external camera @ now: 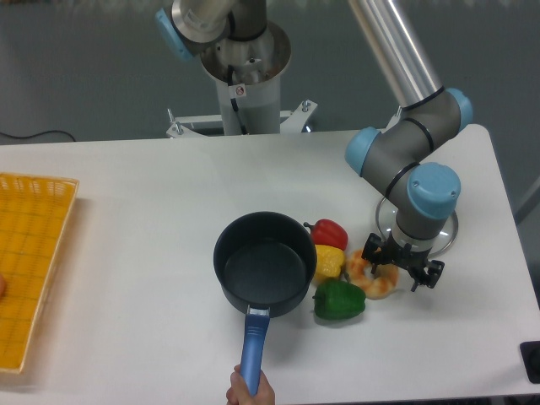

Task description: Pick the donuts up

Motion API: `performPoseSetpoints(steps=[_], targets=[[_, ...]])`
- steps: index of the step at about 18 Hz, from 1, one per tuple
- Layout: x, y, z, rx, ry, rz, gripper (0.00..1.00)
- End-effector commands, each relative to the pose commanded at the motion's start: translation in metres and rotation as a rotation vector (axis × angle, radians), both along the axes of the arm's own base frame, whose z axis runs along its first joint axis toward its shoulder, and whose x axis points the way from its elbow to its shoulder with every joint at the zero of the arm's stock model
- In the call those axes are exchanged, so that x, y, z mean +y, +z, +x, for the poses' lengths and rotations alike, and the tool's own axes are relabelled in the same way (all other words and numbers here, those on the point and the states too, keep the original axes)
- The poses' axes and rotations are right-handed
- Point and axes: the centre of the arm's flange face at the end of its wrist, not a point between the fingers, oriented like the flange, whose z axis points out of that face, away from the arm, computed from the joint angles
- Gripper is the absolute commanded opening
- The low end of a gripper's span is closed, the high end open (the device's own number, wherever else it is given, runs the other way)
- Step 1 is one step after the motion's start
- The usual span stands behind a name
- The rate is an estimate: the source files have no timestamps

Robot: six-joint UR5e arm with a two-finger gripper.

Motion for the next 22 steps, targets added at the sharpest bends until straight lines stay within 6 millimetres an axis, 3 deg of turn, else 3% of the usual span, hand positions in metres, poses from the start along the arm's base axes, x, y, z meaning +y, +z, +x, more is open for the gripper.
performPoseSetpoints(steps=[7,17,22], targets=[[0.000,-0.001,0.002,-0.004,-0.002,-0.002,0.34],[0.000,0.005,0.002,0.005,-0.005,0.002,0.14],[0.000,0.009,0.002,0.009,-0.006,0.003,0.10]])
